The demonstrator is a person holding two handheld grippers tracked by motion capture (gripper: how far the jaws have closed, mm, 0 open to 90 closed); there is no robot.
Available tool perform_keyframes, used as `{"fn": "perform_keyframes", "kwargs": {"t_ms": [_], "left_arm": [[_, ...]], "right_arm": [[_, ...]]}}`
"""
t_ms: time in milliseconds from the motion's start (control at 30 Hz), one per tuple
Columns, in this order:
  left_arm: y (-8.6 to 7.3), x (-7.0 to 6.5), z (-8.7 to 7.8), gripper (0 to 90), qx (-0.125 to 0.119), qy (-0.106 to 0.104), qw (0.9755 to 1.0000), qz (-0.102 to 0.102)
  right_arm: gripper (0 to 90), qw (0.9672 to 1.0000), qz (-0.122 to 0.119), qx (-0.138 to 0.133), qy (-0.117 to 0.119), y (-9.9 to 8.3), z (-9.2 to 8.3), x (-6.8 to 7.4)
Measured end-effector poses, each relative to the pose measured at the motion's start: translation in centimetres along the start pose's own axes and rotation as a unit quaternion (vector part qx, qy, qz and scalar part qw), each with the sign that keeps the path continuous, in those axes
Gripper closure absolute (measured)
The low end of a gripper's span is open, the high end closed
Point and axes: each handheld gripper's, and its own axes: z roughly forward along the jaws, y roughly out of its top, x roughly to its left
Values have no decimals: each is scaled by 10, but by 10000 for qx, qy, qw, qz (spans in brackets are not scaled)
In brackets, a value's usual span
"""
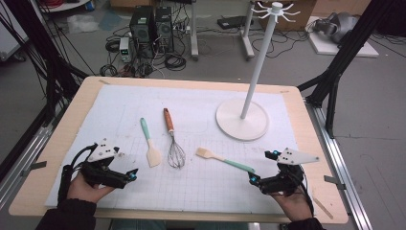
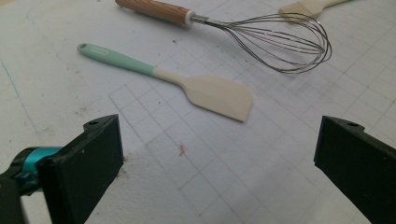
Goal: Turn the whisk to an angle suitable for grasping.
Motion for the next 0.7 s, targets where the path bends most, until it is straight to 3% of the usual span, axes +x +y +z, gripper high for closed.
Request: {"fn": "perform_keyframes", "kwargs": {"t_ms": [233, 700], "left_arm": [[0, 0, 1, 17, 13, -16, 10000, 23], [0, 0, -1, 17, 20, -8, 10000, 32]], "right_arm": [[12, 10000, 80, 19, 36, 0, 1, 0], [12, 10000, 22, 16, 35, 0, 1, 2]]}}
